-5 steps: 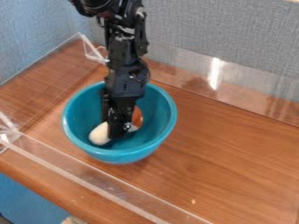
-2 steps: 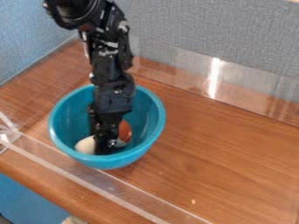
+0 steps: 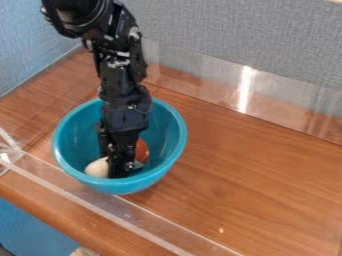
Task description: Remove the mushroom from inside the blue bowl and put it on the table
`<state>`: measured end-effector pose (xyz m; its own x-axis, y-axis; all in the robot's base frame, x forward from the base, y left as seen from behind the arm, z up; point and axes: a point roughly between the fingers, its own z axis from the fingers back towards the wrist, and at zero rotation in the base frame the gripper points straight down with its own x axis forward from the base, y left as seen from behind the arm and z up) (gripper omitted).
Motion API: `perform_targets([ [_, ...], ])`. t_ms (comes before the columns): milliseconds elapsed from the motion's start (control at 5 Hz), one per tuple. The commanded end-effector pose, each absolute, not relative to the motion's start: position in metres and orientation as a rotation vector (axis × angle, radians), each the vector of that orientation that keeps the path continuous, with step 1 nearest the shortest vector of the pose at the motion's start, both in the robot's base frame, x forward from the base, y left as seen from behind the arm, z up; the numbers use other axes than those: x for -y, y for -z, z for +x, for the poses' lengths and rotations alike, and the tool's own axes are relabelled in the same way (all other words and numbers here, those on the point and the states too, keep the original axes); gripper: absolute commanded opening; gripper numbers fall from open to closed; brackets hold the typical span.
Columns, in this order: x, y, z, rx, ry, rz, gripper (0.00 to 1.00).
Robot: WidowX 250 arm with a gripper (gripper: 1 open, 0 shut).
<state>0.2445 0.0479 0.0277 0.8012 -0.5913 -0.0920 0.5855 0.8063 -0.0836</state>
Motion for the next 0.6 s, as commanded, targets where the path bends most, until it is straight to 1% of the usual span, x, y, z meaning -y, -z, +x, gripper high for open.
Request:
perform_targets([
  [0,-0.039,-0.048,0.249,-0.072,0.623,-0.04,0.0],
  [400,-0.036,-0.072,0.256,-0.022,0.502,-0.044,0.0],
])
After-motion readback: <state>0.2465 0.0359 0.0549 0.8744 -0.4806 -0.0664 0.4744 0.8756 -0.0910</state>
